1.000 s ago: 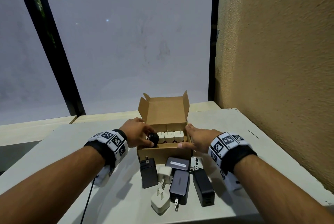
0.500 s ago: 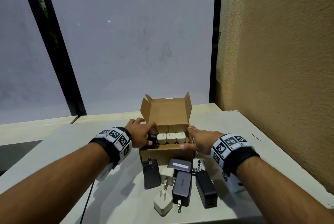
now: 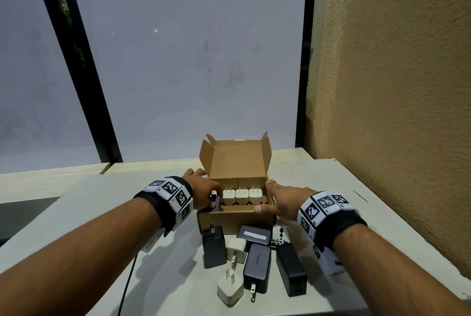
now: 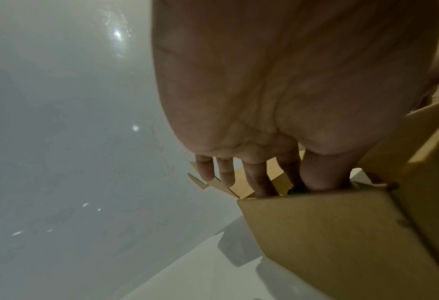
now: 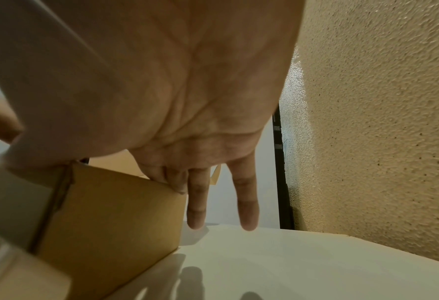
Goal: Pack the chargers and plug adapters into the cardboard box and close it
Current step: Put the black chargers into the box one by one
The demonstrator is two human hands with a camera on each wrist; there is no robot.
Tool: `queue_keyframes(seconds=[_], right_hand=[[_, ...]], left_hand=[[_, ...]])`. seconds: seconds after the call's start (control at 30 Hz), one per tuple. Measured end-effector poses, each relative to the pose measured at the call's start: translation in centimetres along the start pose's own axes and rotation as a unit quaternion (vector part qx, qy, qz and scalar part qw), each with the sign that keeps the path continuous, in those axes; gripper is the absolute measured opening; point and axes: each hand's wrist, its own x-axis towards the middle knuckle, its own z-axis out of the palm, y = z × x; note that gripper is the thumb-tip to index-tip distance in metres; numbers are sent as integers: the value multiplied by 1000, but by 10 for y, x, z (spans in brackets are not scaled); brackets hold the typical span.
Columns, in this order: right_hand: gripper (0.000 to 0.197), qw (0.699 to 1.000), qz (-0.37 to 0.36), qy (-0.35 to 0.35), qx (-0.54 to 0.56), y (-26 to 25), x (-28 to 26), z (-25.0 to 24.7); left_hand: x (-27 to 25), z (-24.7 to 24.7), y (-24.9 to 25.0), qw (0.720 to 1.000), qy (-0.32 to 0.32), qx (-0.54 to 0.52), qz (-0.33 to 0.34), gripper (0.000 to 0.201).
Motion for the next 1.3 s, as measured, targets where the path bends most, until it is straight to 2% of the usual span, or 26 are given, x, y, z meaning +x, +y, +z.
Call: queue_keyframes(seconds=[0.23,0.57,0.8,0.87,0.93,1.0,1.07,1.13,1.2,1.3], right_hand=[[81,1000,-10,15,12,-2,-6,-3],[82,1000,-10,11,14,-3,-9,-5],[81,1000,-12,12,17,-3,-7,-5],[80,1000,-11,10,22,-3,-7,-4],[80,1000,-12,12,24,-3,-7,-4],[79,1000,-10,10,26,-4,-6,-3],[79,999,-6,1,32,-4,-6,-4],[79,999,-7,3,42,-3,-4,-4],[78,999,-1,2,44,-2,-3,-4],[76,999,10,-2,40,-4,-3,-4]], left_hand=[[2,1,0,999,10,51,5,39],[6,3,5,998,-20,62,4,35],[-3,7,4,998,5,59,21,35],[-12,7,5,998,46,25,44,37],[-26,4,7,991,96,-58,72,39],[-44,1,10,975,138,-134,115,36],[-64,-1,13,956,150,-198,154,35],[-84,-2,14,942,121,-252,187,41],[-98,1,12,935,64,-269,222,60],[-104,14,6,946,18,-233,226,86]])
